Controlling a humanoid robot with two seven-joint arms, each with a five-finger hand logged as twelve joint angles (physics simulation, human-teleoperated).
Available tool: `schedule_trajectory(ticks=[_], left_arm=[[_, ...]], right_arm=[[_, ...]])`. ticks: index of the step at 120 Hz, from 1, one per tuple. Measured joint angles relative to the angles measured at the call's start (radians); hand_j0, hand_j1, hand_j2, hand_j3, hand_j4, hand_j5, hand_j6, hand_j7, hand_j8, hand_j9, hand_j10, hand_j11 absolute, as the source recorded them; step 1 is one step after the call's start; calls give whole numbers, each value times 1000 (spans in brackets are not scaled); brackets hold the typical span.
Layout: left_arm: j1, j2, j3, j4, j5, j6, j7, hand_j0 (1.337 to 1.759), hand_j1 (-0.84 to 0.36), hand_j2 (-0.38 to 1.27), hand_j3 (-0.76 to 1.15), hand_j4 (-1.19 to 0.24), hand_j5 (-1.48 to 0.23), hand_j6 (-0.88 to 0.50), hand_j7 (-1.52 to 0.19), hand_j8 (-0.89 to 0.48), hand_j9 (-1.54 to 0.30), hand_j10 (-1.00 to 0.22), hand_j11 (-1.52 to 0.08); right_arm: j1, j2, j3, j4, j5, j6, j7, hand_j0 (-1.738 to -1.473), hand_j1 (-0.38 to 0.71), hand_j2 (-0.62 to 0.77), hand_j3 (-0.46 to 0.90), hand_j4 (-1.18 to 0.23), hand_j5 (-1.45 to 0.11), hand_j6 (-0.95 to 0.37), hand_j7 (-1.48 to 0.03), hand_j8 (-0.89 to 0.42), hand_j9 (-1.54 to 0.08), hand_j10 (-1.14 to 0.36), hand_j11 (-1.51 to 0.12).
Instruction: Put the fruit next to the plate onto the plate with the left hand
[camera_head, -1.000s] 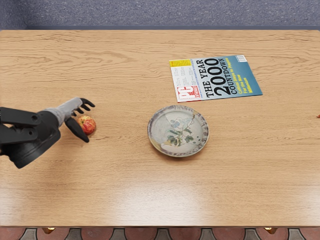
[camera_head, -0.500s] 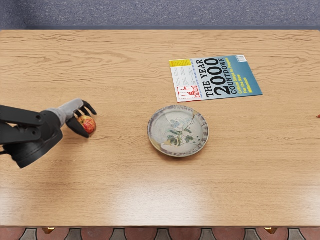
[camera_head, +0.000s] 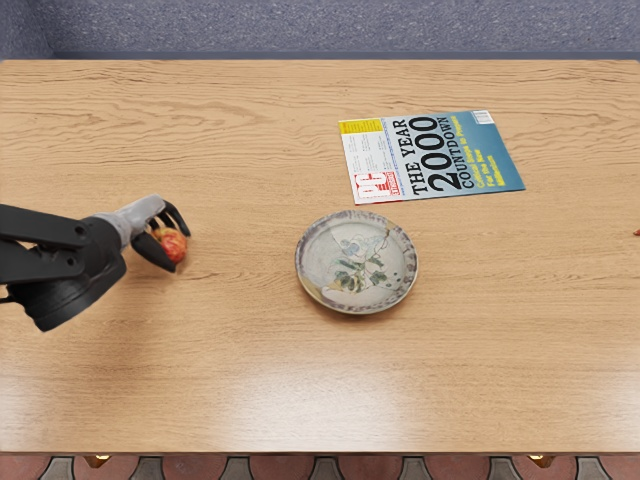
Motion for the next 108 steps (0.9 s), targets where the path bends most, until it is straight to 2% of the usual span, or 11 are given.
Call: schedule_trajectory(ticks=[10, 29, 47, 73, 108], left_arm=[[-20, -2, 0, 1, 0, 0, 0, 1654, -277, 220, 0, -623, -850, -407, -843, -373, -843, -627, -843], [-87, -89, -4, 9, -9, -1, 0, 1655, -284, 250, 0, -631, -877, -407, -858, -377, -857, -645, -857], [-119, -136, -20, 20, -20, -1, -1, 1656, -303, 307, 0, -627, -900, -394, -859, -374, -863, -656, -861], [-168, -238, -56, 25, -68, -1, -5, 1657, -313, 306, 0, -626, -911, -388, -866, -372, -865, -660, -865], [-205, -350, -94, 25, -120, -1, -5, 1658, -380, 569, 0, -631, -906, -430, -865, -419, -865, -666, -862]], right_arm=[[0, 0, 0, 0, 0, 0, 0, -1658, -349, 0, 0, 0, 0, 0, 0, 0, 0, 0, 0], [0, 0, 0, 0, 0, 0, 0, -1658, -349, 0, 0, 0, 0, 0, 0, 0, 0, 0, 0], [0, 0, 0, 0, 0, 0, 0, -1658, -349, 0, 0, 0, 0, 0, 0, 0, 0, 0, 0], [0, 0, 0, 0, 0, 0, 0, -1658, -349, 0, 0, 0, 0, 0, 0, 0, 0, 0, 0], [0, 0, 0, 0, 0, 0, 0, -1658, -349, 0, 0, 0, 0, 0, 0, 0, 0, 0, 0]])
